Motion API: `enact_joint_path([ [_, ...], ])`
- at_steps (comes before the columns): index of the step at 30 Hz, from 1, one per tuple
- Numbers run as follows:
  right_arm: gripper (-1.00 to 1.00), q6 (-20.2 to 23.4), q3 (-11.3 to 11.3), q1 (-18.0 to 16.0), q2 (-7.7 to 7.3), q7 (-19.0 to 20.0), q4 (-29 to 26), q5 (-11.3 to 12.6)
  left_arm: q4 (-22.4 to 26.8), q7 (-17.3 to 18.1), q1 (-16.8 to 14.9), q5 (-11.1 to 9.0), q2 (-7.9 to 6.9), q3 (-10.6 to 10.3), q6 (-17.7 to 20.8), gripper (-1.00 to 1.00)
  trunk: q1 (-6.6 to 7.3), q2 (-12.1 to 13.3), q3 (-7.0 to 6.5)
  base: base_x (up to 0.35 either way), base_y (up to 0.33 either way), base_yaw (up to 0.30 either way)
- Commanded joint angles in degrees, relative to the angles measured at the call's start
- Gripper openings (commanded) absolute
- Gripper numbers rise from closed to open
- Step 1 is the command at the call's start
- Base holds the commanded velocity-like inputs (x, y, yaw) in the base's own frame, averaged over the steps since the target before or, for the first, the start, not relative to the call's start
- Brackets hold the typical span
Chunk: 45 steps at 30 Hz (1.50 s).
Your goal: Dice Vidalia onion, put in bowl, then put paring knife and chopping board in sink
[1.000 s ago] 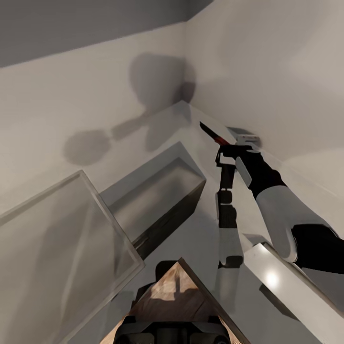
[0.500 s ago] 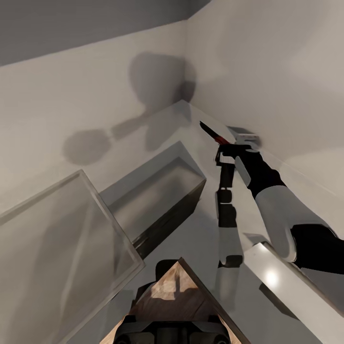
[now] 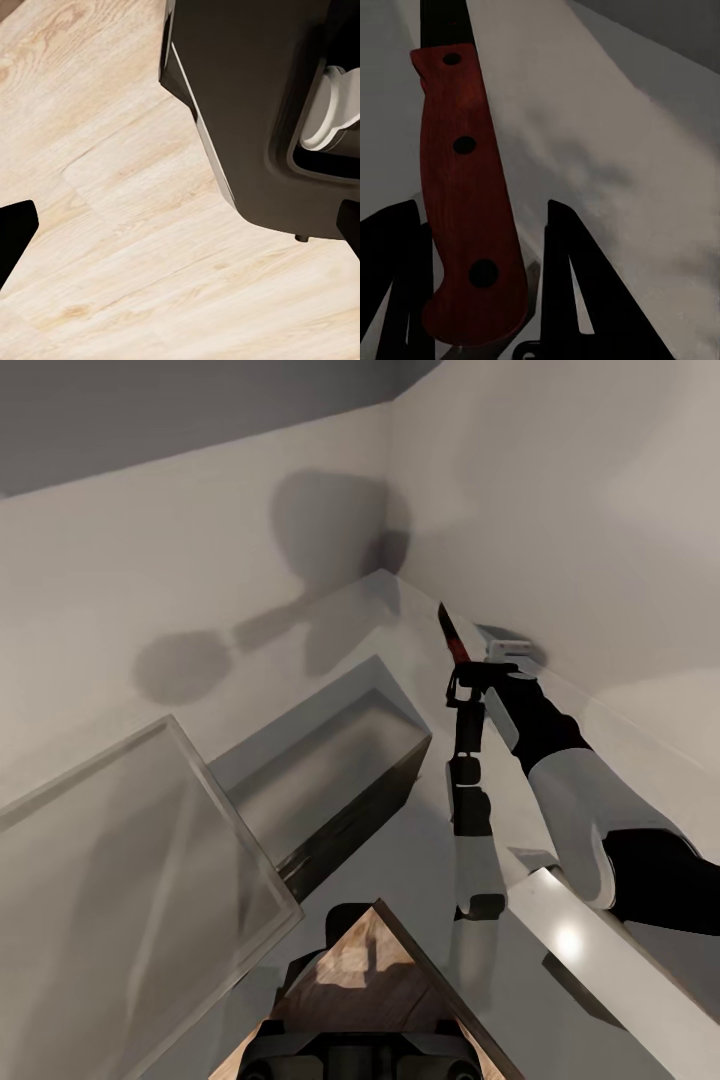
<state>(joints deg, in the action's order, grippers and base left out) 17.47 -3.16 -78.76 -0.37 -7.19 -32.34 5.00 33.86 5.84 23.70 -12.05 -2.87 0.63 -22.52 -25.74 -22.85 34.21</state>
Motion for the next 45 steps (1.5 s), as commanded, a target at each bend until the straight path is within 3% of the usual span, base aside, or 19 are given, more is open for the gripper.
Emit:
enact_joint_path([
  [1,-1.00,0.6,-0.4,0.0,-0.04,-0.5,0.2,0.3,0.1,0.5,0.0,-0.6,-0.01,0.1,0.0,1.00,-0.05,-0.1,0.08,0.000,0.000,0.000],
  [16,-1.00,0.6,-0.4,0.0,0.04,-0.5,0.4,0.2,0.1,0.5,0.0,-0.6,-0.02,0.1,0.0,1.00,-0.05,-0.1,0.08,0.000,0.000,0.000],
  [36,-1.00,0.7,-0.4,0.0,1.47,-0.8,0.0,0.0,0.2,0.5,0.0,-0.6,-0.03,0.1,0.0,1.00,-0.05,-0.1,0.05,0.000,0.000,0.000],
  [45,-1.00,0.7,-0.4,0.0,2.10,-0.8,0.0,0.0,0.2,0.5,0.0,-0.6,-0.03,0.1,0.0,1.00,-0.05,-0.1,-0.57,-0.012,0.000,0.000],
])
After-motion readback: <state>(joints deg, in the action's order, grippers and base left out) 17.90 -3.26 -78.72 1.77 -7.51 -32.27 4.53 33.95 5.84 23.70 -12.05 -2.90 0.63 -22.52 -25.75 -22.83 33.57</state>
